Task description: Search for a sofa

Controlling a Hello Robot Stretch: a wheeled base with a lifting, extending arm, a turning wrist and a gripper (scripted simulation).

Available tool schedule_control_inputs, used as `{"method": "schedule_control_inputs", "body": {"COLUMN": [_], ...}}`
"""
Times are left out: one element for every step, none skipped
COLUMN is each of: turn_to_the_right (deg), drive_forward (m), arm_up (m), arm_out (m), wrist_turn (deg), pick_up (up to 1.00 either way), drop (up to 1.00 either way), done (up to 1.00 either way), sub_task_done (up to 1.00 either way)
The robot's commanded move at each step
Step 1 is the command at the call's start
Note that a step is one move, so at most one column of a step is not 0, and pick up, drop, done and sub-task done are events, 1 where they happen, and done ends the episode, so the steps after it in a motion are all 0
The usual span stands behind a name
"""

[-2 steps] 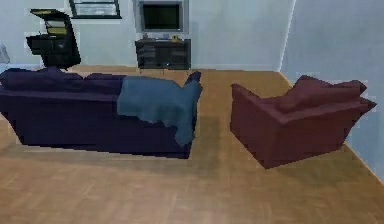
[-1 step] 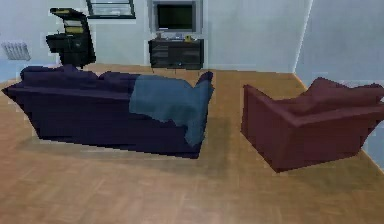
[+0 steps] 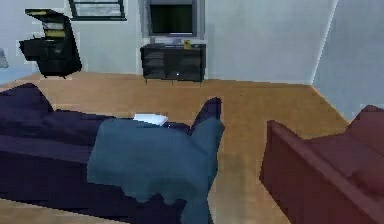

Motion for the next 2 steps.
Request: {"method": "schedule_control_inputs", "body": {"turn_to_the_right": [-30.0, 0.0], "drive_forward": [0.00, 0.00], "arm_up": [0.00, 0.00], "arm_out": [0.00, 0.00], "wrist_turn": [0.0, 0.0], "pick_up": [0.00, 0.00], "drop": [0.00, 0.00], "done": [0.00, 1.00], "sub_task_done": [0.00, 0.00]}}
